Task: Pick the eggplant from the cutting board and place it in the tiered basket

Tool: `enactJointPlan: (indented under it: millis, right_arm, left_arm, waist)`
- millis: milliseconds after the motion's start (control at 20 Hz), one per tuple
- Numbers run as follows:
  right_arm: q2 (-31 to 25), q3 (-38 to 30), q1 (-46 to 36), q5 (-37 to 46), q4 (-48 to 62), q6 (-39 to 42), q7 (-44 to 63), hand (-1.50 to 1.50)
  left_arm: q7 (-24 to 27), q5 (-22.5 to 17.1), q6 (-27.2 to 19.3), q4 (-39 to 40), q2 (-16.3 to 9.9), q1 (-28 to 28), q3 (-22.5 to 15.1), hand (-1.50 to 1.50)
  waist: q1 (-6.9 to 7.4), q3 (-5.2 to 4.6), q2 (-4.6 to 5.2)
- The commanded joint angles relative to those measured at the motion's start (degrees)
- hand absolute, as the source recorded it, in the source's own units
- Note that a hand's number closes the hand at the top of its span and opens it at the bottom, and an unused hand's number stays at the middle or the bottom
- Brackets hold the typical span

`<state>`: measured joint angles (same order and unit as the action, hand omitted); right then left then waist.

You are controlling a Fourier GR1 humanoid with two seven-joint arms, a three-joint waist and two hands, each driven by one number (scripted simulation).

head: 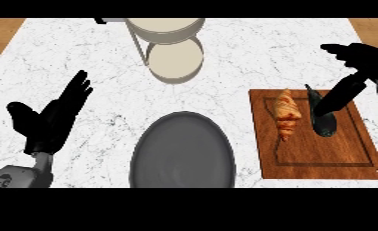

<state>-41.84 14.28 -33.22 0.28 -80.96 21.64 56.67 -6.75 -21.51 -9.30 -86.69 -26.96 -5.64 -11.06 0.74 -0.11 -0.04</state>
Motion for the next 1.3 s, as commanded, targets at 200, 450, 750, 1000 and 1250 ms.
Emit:
enactJointPlan:
  millis: [200, 450, 750, 1000, 1250]
  right_arm:
    - [6.4, 2.5, -0.7, 5.9, 5.0, -0.9, 7.8, -1.50]
    - [7.3, 2.6, 5.1, 10.7, 3.6, -2.8, 5.6, -1.50]
    - [11.0, 2.3, 5.6, 19.7, 13.1, -5.1, -3.9, -1.50]
    - [11.5, 1.6, 10.4, 26.0, 13.0, -8.8, -7.8, -1.50]
    - [12.1, -1.8, 8.7, 28.9, 14.9, -4.8, -9.4, -1.50]
  left_arm:
    - [-1.1, 2.3, -1.1, -2.1, 3.2, 1.0, -0.3, 0.00]
    - [-4.0, 1.3, 1.6, -0.7, 1.1, -1.9, 3.9, 0.00]
    - [-1.3, 5.4, 2.0, 1.3, 5.2, -0.8, 3.1, 0.00]
    - [-1.8, 5.7, 4.2, -0.4, 5.6, 0.6, 4.7, 0.00]
    - [-4.9, 8.2, 3.7, -7.3, 6.9, 4.7, 5.3, 0.00]
  waist:
    - [-0.21, 0.10, 0.06]
    - [-0.91, 0.10, -0.02]
    - [-0.54, 0.11, 0.12]
    - [-0.55, 0.12, 0.09]
    - [-0.35, 0.12, 0.02]
